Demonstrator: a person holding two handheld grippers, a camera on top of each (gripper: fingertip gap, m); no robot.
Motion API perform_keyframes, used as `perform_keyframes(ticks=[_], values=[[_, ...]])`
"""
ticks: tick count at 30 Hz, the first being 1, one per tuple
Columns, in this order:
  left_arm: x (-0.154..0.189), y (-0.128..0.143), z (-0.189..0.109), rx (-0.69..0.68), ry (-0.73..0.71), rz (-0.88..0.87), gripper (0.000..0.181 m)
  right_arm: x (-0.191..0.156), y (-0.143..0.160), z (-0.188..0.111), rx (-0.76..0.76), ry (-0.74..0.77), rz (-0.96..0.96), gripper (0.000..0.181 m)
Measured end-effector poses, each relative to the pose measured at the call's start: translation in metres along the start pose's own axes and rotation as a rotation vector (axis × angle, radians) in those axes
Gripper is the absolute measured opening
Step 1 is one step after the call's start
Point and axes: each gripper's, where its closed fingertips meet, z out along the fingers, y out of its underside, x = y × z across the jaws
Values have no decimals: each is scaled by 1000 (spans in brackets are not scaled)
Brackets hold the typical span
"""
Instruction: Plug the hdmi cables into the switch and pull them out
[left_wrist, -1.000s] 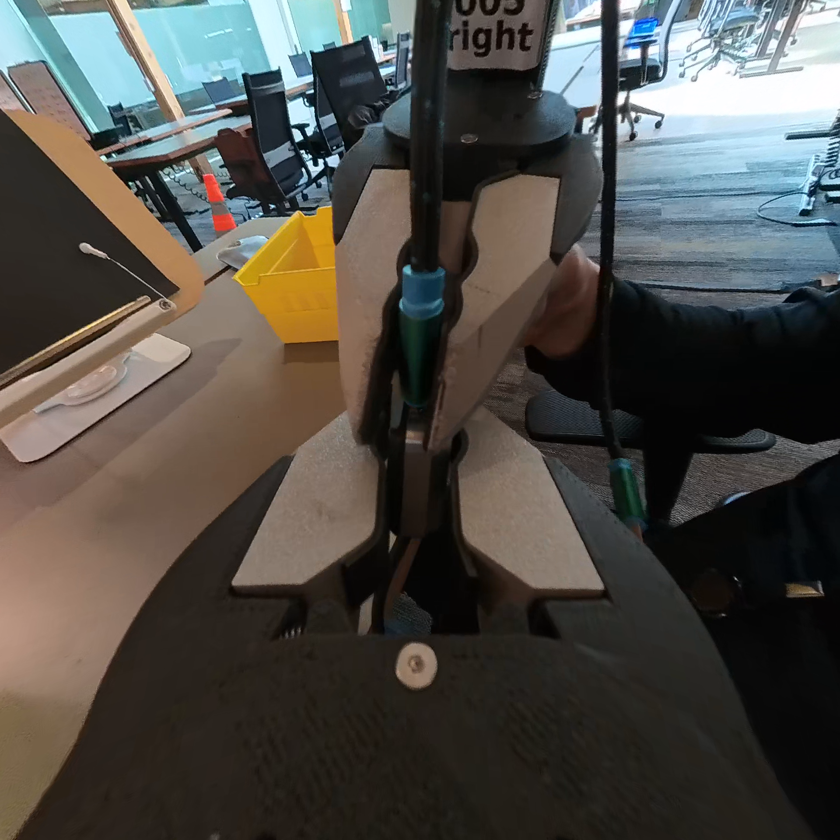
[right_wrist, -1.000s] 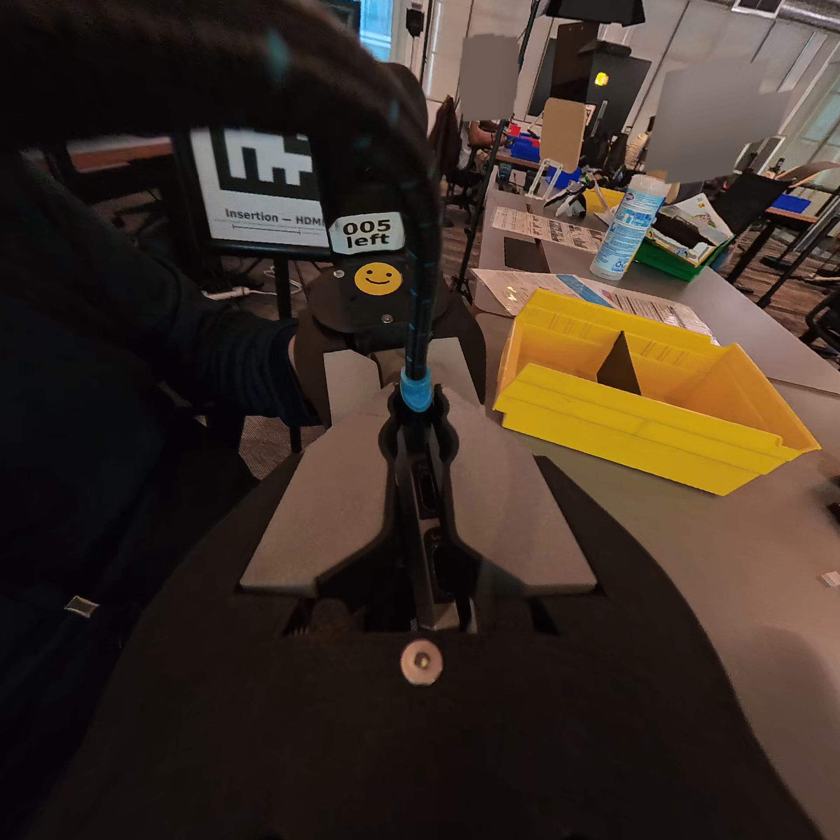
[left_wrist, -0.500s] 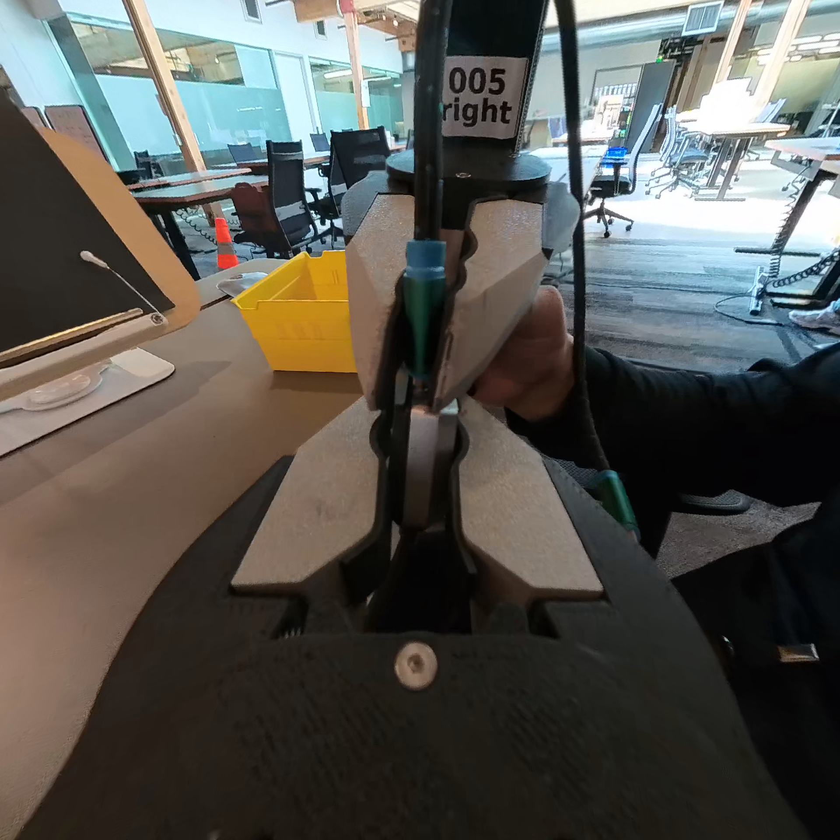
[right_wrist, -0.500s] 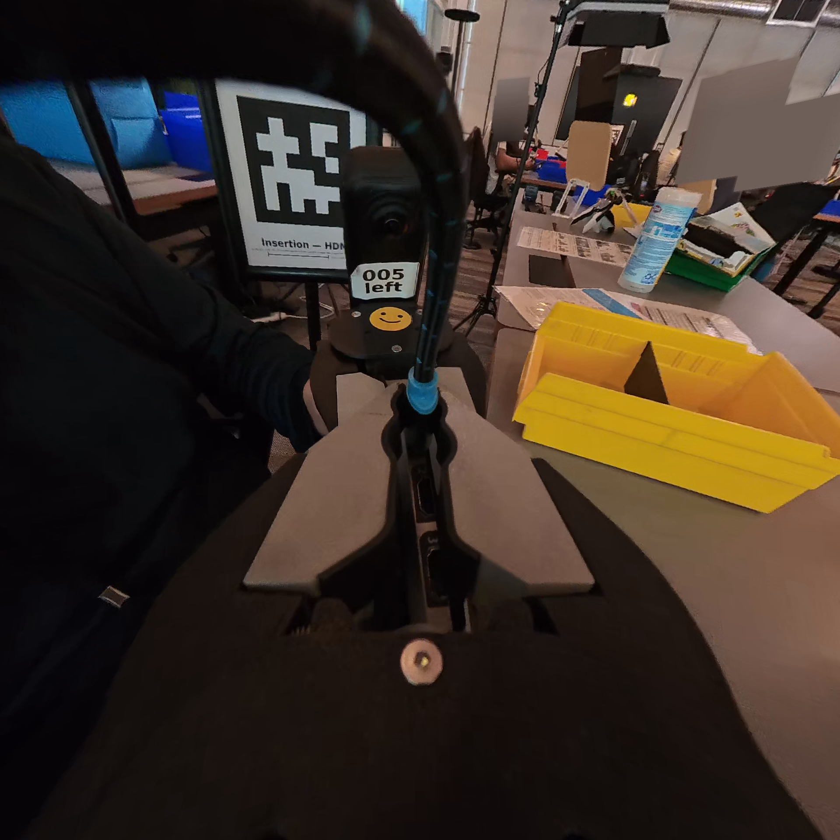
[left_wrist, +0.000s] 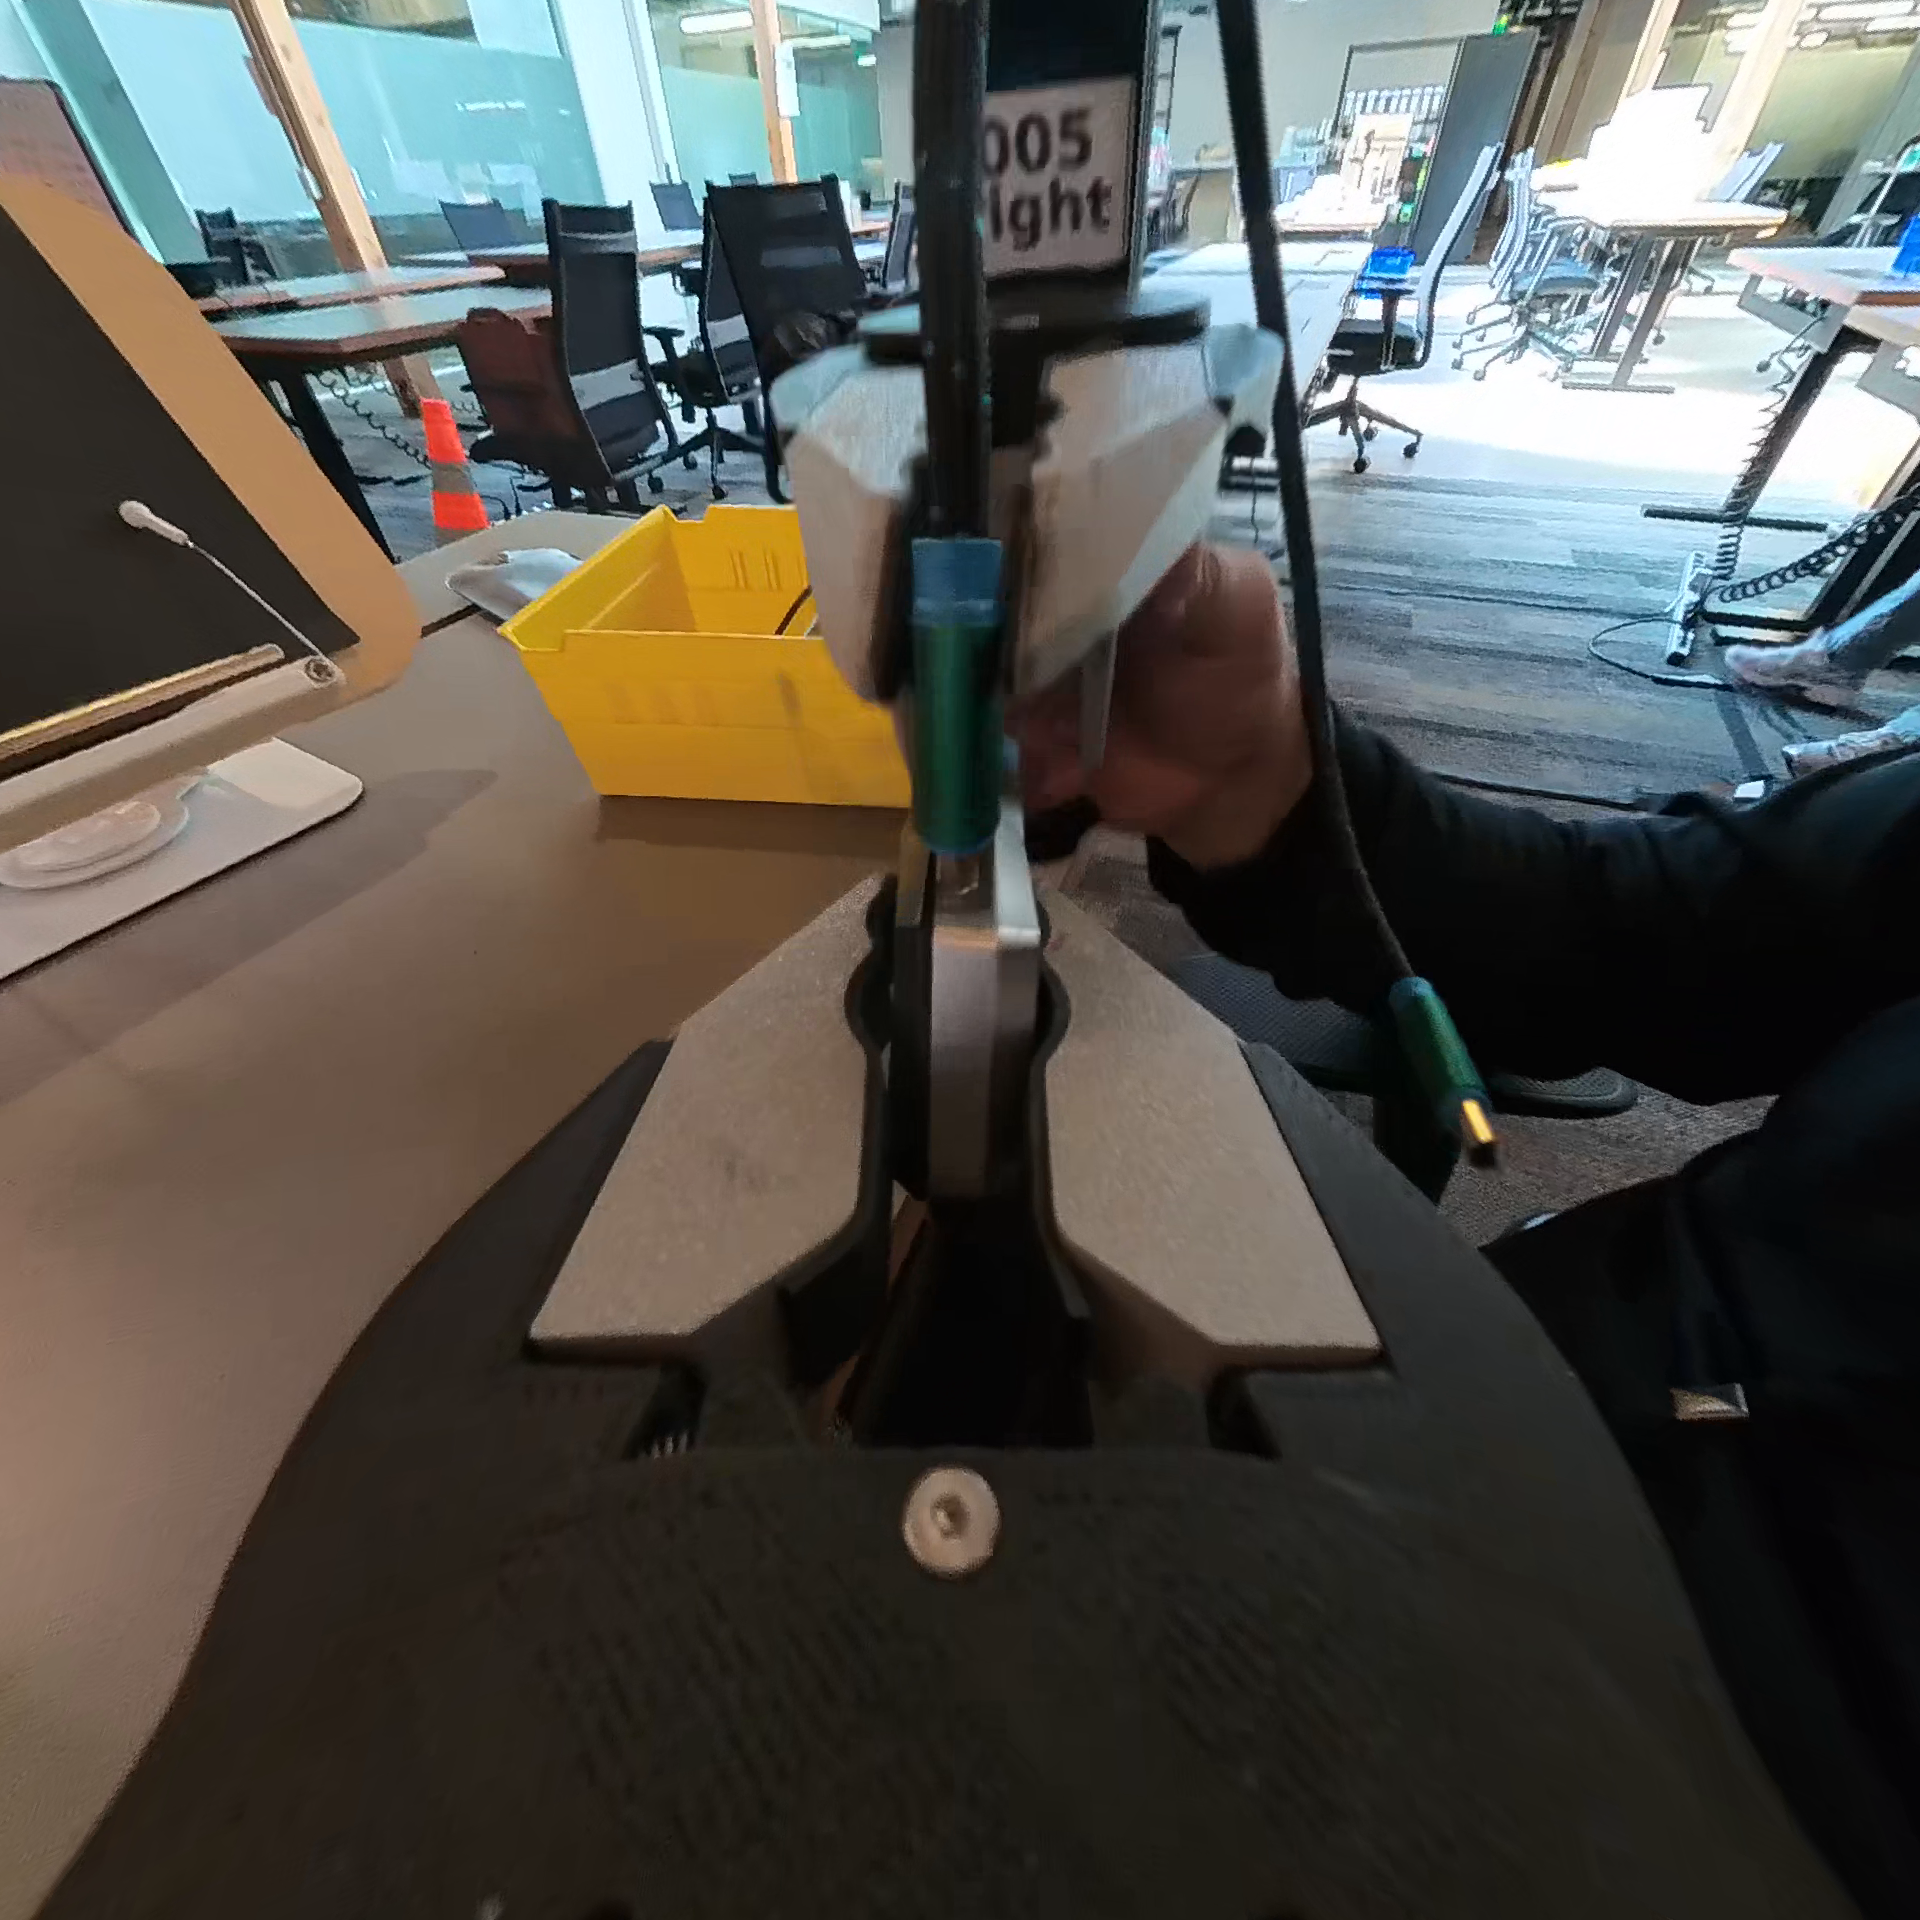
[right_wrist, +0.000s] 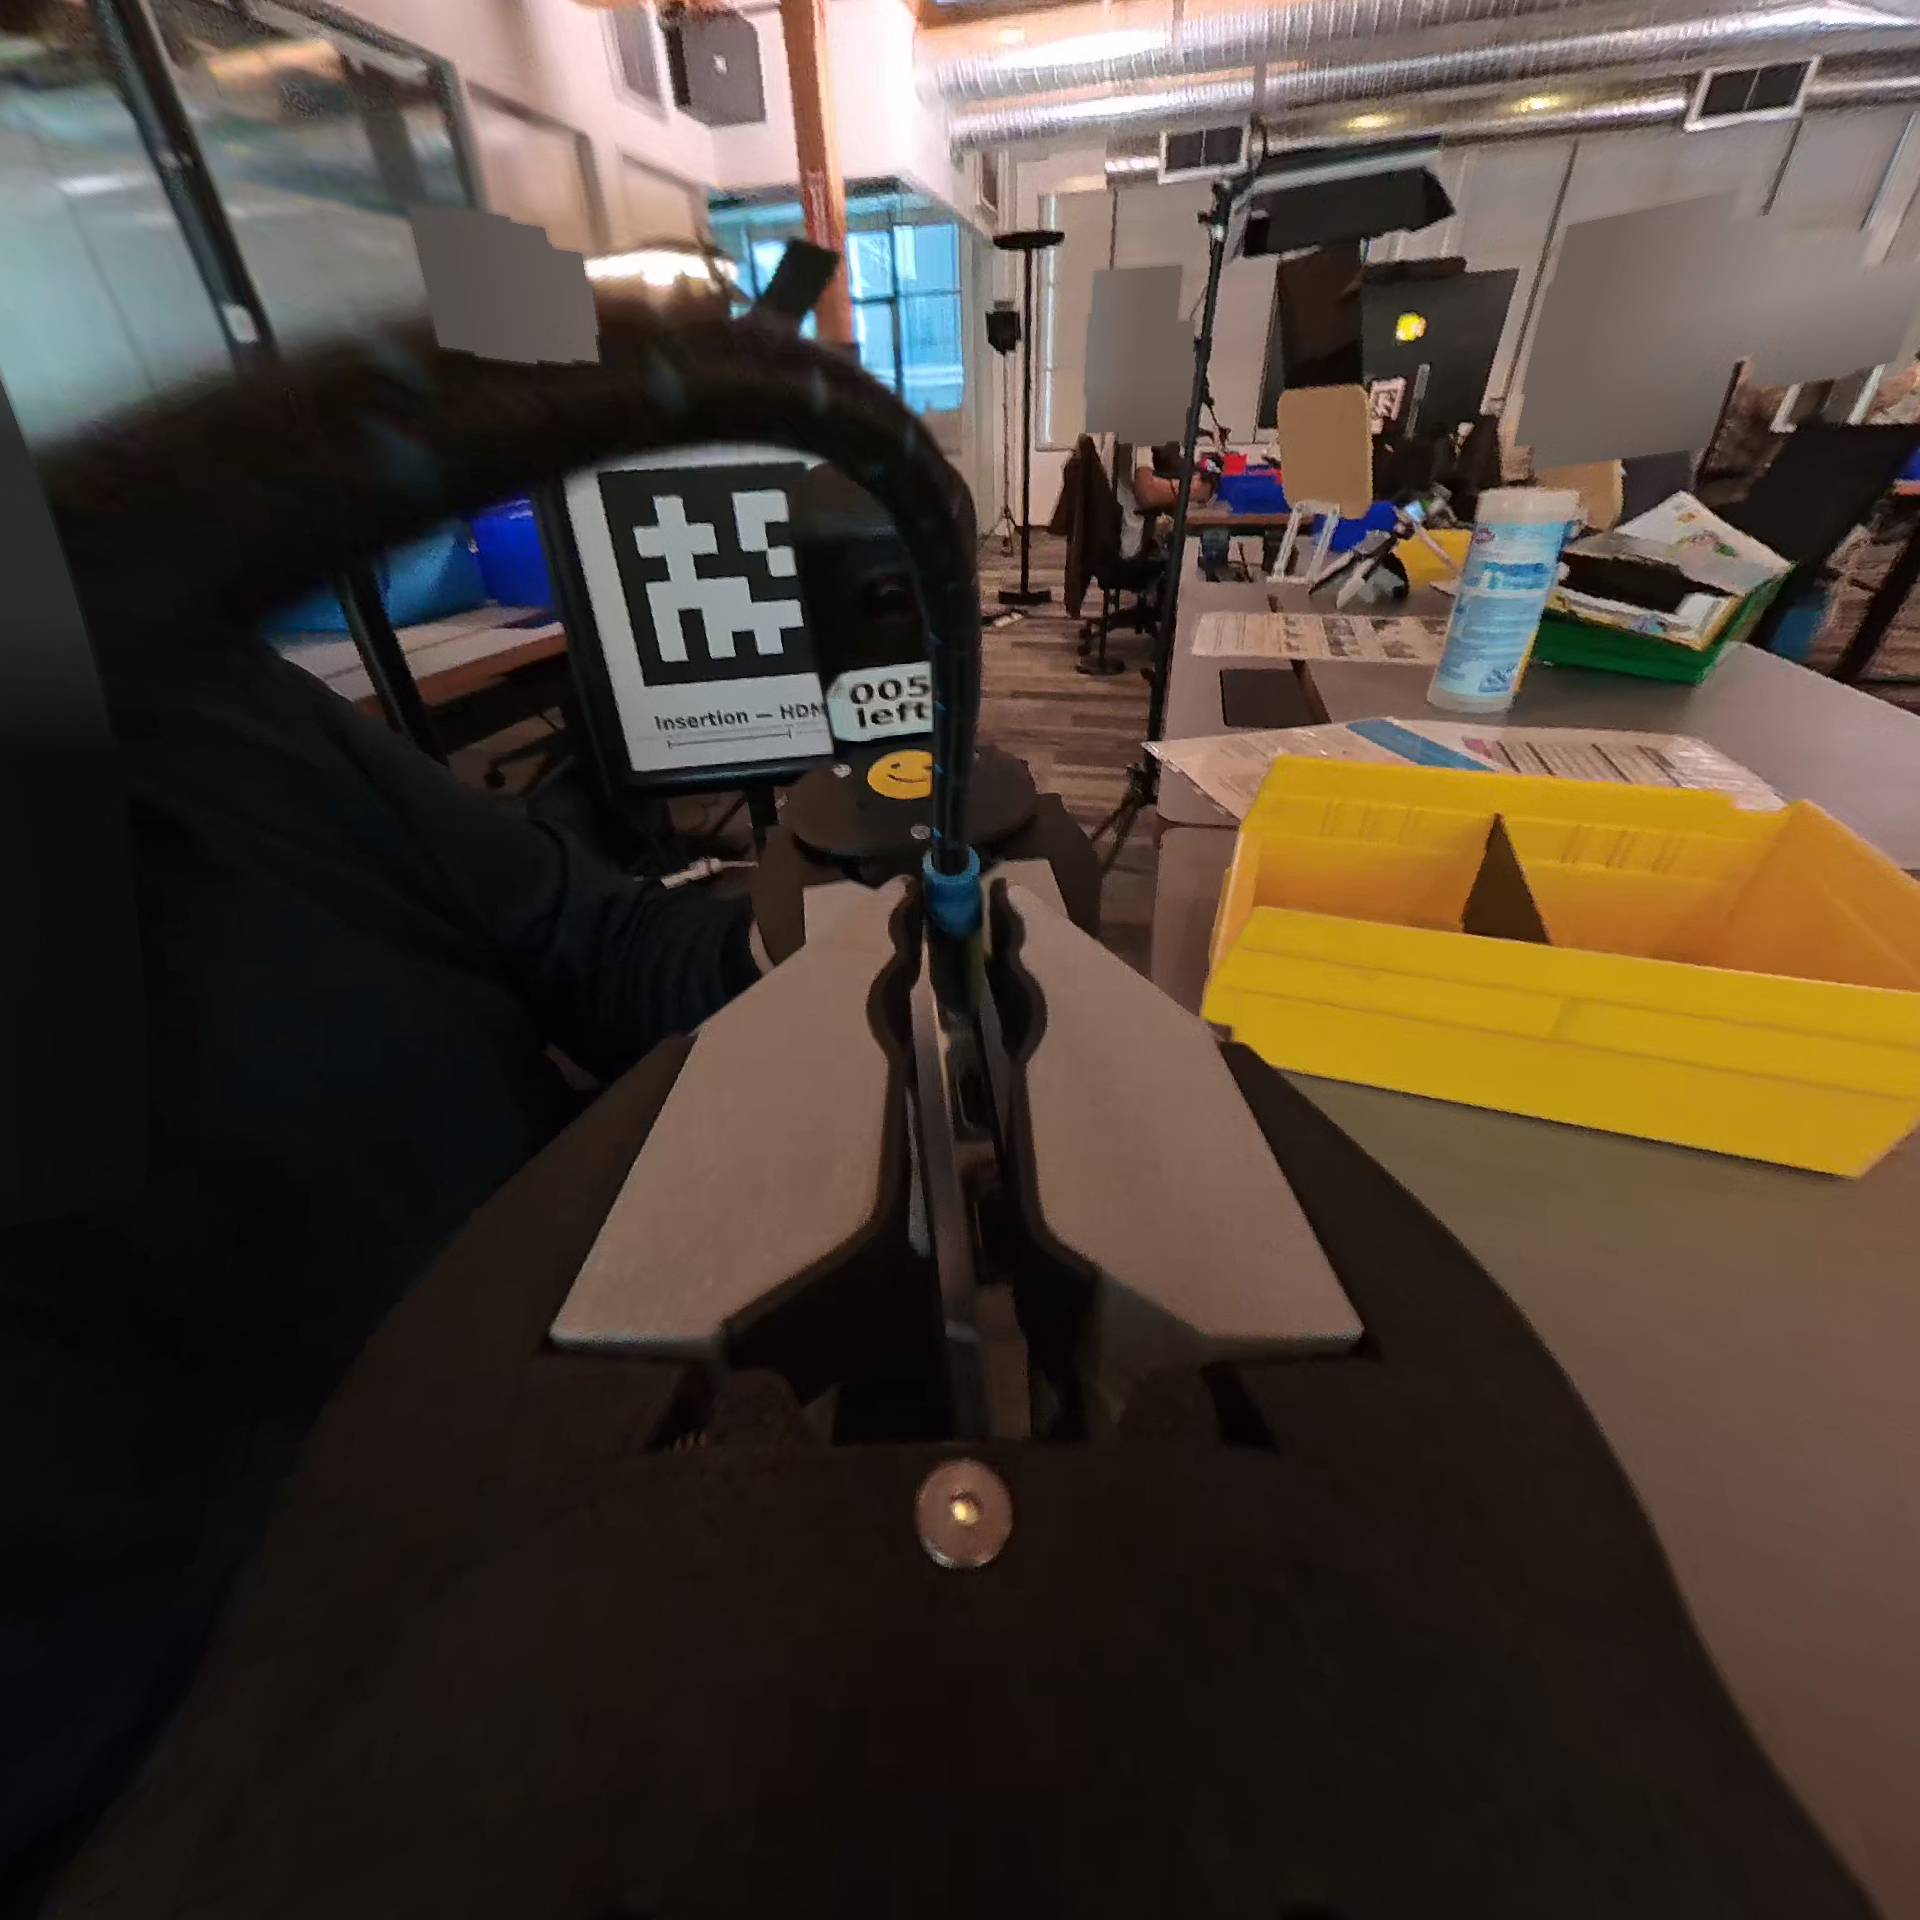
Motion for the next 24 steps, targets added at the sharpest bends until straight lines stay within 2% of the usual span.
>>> perform_keyframes(ticks=[4, 7, 11, 16, 19, 22, 24], values=[[-2, -7, -3, 30, -6, -31, 20, 23, 11, -25, -157, 216, -148, 20], [0, -8, -3, 45, 20, -62, 20, 19, 12, -22, -199, 267, -259, 29], [2, -7, -2, 46, 45, -86, 21, 8, 7, -10, -140, 235, -301, 25], [8, -4, 2, 31, 57, -67, 21, -5, 16, 8, -116, 75, -157, 25], [9, 1, 6, 11, 44, -21, 20, -8, 26, 17, -133, 23, -137, 9], [4, 4, 7, 6, 2, 70, 20, -4, 29, 17, -148, 38, -137, 9], [4, 6, 9, 25, 36, 19, 20, 0, 32, 17, -155, 46, -98, 8]])
